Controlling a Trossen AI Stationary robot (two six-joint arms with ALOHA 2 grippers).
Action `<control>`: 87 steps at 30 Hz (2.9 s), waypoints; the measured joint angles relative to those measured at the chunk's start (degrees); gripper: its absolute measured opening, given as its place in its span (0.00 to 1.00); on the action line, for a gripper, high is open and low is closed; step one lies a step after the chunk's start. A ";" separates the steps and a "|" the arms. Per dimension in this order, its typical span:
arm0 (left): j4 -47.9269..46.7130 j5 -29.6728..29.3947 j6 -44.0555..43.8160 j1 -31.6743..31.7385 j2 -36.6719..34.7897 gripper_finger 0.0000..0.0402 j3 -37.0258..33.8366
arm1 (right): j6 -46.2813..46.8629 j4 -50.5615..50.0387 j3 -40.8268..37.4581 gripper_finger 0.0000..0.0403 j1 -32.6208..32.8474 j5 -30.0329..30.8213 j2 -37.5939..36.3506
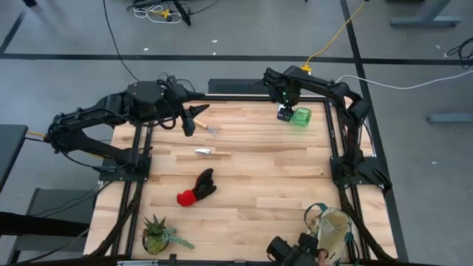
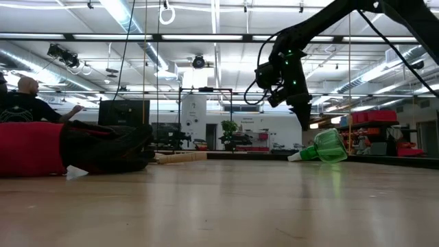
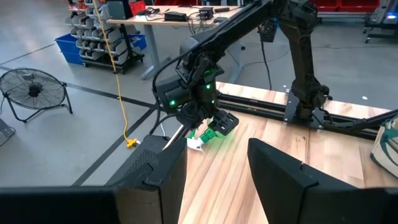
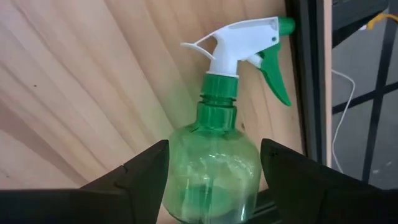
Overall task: Pick & Place Garden tools in Gardening bag
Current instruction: Put the green spray bottle into the gardening bag
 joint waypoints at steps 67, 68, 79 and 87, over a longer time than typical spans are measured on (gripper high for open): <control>-0.22 -0.15 -0.01 -0.07 0.00 0.44 0.00 | 8.70 -9.44 5.37 0.66 4.92 10.45 11.22; -0.22 -0.15 -0.01 -0.07 0.00 0.44 0.00 | 8.20 -9.39 4.92 0.66 4.94 10.46 11.22; -0.20 -0.17 0.00 -0.07 0.00 0.44 0.00 | 6.77 -5.51 -0.65 0.64 4.39 12.92 11.22; -0.17 -0.17 -0.02 -0.07 0.00 0.44 -0.01 | 5.36 -1.34 -1.46 0.64 4.34 14.32 11.22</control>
